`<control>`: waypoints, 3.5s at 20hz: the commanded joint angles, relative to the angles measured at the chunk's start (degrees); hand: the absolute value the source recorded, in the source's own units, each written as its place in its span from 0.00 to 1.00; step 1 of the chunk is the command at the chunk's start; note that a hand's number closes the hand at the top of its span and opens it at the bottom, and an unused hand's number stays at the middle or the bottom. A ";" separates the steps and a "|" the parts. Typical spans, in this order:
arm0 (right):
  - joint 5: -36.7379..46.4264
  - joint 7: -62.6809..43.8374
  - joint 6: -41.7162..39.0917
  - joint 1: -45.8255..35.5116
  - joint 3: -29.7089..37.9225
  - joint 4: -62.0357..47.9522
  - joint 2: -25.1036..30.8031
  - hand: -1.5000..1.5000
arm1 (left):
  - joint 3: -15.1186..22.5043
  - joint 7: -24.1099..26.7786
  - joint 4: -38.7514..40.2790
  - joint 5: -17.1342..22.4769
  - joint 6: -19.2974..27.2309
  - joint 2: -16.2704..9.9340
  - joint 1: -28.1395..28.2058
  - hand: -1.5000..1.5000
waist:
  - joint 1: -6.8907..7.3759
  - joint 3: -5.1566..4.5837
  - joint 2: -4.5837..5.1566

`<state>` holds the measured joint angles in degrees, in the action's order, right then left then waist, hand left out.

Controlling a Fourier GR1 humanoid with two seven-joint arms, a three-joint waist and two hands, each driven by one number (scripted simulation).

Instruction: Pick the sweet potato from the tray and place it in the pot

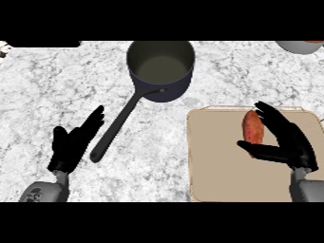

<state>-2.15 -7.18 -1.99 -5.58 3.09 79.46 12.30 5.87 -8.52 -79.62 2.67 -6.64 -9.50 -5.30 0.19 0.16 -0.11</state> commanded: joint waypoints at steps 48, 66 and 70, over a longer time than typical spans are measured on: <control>34.42 -12.98 -1.55 -13.80 -12.95 28.62 -1.96 1.00 | -2.35 -2.57 0.78 -3.63 -1.44 3.74 -1.52 0.50 | 0.00 -0.22 0.10; 50.90 -25.18 -5.87 -49.33 -23.09 -12.51 -12.25 1.00 | -3.46 0.77 2.05 -3.58 -3.80 2.48 -0.32 0.50 | 1.34 -0.26 0.50; 57.32 -26.96 -7.45 -50.63 -28.49 -19.12 -12.26 1.00 | -2.37 -1.53 0.25 -4.19 -2.87 3.44 -0.33 0.50 | 1.23 -0.23 0.39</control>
<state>50.06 -32.66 -8.26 -54.27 -20.97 66.73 0.63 3.18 -9.31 -80.08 -0.91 -10.01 -6.41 -5.64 1.59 0.02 0.22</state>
